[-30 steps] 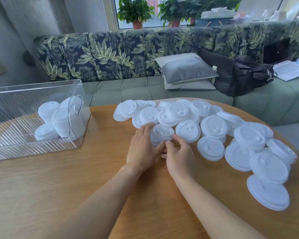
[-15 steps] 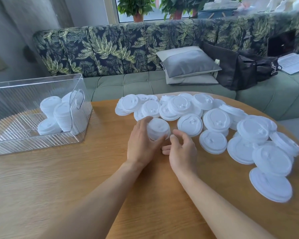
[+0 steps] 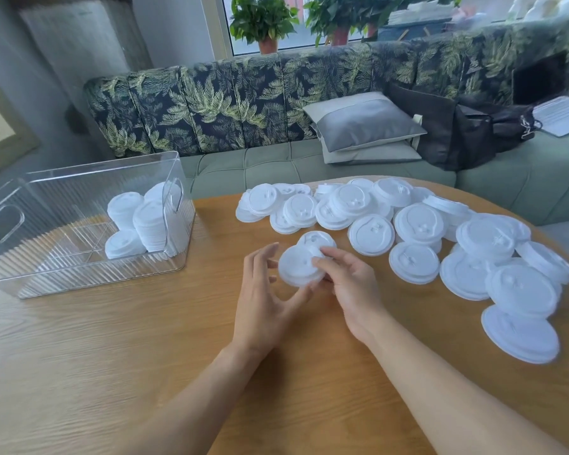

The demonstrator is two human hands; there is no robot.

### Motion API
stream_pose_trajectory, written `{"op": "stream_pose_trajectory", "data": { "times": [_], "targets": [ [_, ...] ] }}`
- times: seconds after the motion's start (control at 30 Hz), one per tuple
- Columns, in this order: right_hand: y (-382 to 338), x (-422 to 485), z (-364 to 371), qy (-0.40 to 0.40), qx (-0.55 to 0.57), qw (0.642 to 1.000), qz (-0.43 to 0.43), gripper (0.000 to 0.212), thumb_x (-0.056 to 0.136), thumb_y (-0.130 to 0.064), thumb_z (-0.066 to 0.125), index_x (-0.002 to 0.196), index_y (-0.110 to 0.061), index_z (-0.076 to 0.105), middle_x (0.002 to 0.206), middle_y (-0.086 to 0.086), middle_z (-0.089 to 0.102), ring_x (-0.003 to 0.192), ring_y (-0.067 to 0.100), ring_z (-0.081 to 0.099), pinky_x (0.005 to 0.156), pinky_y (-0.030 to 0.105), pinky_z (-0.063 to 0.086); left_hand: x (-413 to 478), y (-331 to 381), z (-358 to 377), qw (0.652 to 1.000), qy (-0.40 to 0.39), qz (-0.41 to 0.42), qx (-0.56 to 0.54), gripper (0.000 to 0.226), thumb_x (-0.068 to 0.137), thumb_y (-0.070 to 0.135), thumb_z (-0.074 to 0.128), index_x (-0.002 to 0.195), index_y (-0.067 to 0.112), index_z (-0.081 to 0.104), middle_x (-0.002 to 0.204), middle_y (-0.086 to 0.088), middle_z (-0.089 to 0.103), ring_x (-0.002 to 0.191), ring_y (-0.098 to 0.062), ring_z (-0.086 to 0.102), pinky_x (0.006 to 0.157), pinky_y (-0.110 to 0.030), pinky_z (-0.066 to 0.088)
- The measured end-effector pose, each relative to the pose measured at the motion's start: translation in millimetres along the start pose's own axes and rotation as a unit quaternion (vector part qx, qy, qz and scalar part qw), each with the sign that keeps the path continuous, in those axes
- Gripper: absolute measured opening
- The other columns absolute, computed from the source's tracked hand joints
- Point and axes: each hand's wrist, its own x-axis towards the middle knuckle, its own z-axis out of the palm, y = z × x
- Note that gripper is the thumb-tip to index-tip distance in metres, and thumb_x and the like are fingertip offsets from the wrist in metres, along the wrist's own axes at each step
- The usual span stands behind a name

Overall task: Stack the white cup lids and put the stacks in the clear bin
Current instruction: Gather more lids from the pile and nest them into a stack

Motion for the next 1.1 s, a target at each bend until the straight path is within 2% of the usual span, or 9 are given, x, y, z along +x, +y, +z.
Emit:
{"op": "stream_pose_trajectory", "data": {
  "times": [0.17,0.27,0.4,0.53,0.73,0.8,0.87,0.97,1.1],
  "targets": [
    [-3,-3,-6,-0.038,0.000,0.999,0.032,0.017,0.091,-0.011,0.071,0.103,-0.016,0.082,0.103,0.006,0.081,0.093,0.016,0.071,0.087,0.031,0.052,-2,3,-11,0.981,-0.028,-0.148,-0.119,0.052,0.087,0.067,0.064,0.125,0.031,0.064,0.108,0.016,0.073,0.095,-0.002,0.069,0.078,-0.012,0.051],
    [-1,-2,-2,-0.046,-0.047,0.998,0.023,0.016,0.091,-0.017,0.072,0.100,-0.021,0.083,0.101,0.000,0.081,0.097,0.016,0.071,0.090,0.033,0.052,3,0,-14,0.963,-0.066,-0.191,-0.177,0.021,0.096,0.037,0.073,0.113,0.025,0.072,0.094,0.007,0.078,0.076,-0.010,0.069,0.066,-0.024,0.053],
    [8,4,4,0.027,-0.063,0.997,-0.020,0.012,0.095,-0.028,0.069,0.100,-0.020,0.077,0.098,0.003,0.080,0.092,0.023,0.075,0.080,0.036,0.059,7,-5,-16,0.951,-0.016,-0.219,-0.218,0.011,0.098,0.025,0.073,0.107,0.019,0.074,0.085,0.002,0.077,0.054,-0.008,0.056,0.050,-0.021,0.046],
    [18,12,10,0.116,-0.217,0.960,-0.132,0.018,0.093,-0.026,0.068,0.111,-0.027,0.068,0.107,-0.007,0.068,0.088,0.003,0.066,0.086,0.035,0.057,14,-11,-15,0.933,0.046,-0.256,-0.248,0.014,0.100,0.026,0.069,0.110,0.016,0.068,0.065,0.008,0.065,0.049,-0.007,0.049,0.044,-0.020,0.040],
    [20,30,25,0.106,-0.373,0.900,-0.198,0.053,0.091,-0.012,0.074,0.141,-0.007,0.056,0.139,0.005,0.049,0.089,0.001,0.060,0.083,-0.009,0.026,19,-16,-16,0.911,0.084,-0.291,-0.281,0.014,0.104,0.026,0.062,0.112,0.014,0.060,0.053,0.002,0.056,0.043,-0.010,0.047,0.039,-0.022,0.037],
    [19,38,28,0.112,-0.393,0.893,-0.187,0.054,0.088,-0.011,0.077,0.138,-0.003,0.056,0.141,0.010,0.050,0.116,0.021,0.059,0.095,0.001,0.026,18,-16,-16,0.905,0.095,-0.297,-0.289,0.014,0.104,0.025,0.060,0.111,0.013,0.060,0.053,-0.001,0.055,0.042,-0.012,0.047,0.039,-0.023,0.037],
    [20,46,30,0.125,-0.405,0.888,-0.178,0.049,0.085,-0.013,0.080,0.129,-0.002,0.060,0.137,0.013,0.054,0.127,0.027,0.053,0.098,0.015,0.029,17,-16,-15,0.899,0.110,-0.299,-0.300,0.014,0.104,0.024,0.059,0.110,0.012,0.059,0.053,-0.004,0.053,0.041,-0.013,0.045,0.039,-0.023,0.036],
    [21,53,31,0.143,-0.410,0.886,-0.166,0.042,0.082,-0.017,0.083,0.116,-0.003,0.063,0.125,0.014,0.061,0.118,0.027,0.054,0.085,0.015,0.026,14,-14,-15,0.896,0.121,-0.298,-0.305,0.012,0.104,0.022,0.059,0.108,0.010,0.058,0.053,-0.007,0.050,0.041,-0.014,0.044,0.039,-0.023,0.036],
    [19,51,30,0.146,-0.390,0.897,-0.147,0.047,0.078,-0.019,0.086,0.116,-0.005,0.064,0.118,0.012,0.063,0.113,0.027,0.056,0.085,0.023,0.034,13,-13,-15,0.893,0.123,-0.301,-0.310,0.011,0.104,0.021,0.059,0.108,0.011,0.058,0.054,-0.009,0.050,0.041,-0.016,0.044,0.039,-0.023,0.036]
  ]
}}
